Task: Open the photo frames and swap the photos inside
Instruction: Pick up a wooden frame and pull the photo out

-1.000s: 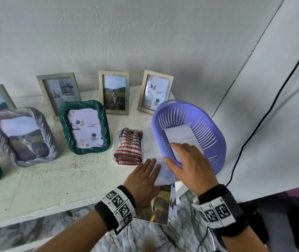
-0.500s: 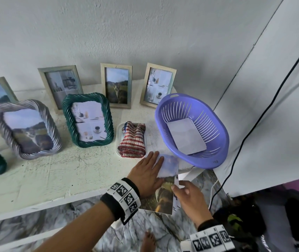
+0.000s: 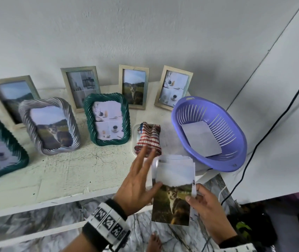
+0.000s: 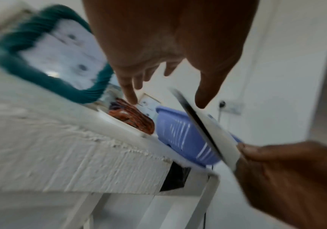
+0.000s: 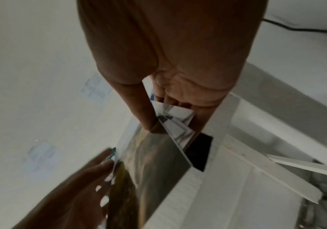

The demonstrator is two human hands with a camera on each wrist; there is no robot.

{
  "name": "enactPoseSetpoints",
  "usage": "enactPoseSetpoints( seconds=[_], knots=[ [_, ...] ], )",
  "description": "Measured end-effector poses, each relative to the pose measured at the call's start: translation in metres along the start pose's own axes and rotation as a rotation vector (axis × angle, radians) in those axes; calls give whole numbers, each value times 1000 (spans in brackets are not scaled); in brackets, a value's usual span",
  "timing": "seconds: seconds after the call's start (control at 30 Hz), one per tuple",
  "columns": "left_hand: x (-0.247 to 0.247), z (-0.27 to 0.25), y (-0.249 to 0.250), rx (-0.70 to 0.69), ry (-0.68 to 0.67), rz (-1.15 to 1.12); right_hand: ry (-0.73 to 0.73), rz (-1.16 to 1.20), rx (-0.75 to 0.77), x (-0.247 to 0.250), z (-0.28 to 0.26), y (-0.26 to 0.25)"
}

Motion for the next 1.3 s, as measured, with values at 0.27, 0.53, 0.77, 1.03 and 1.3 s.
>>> enactPoseSetpoints(
  seconds=[0.27, 0.53, 0.77, 1.03, 1.3],
  knots=[
    [87, -21, -39, 200, 248, -589, -20, -241, 413, -110, 43, -85],
    [119, -36, -90, 172, 450, -545, 109, -381, 609, -181, 77, -84],
    [109, -43, -103, 295, 449, -648, 81, -296, 538, -193, 80, -68],
    [92, -39, -100, 346, 392, -699, 51, -294, 505, -203, 89, -51],
    [105, -26, -100, 319, 429, -589, 113, -523, 739, -197, 72, -82]
  ],
)
Point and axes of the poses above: each hand's wrist, its own z-axis towards the middle knuckle, its own x-axis out of the back of the hand, y = z × x, the point moved 8 cm from there along z, towards the middle knuckle, and after that the axes turned 1 degree about x, right-handed, at the moved point
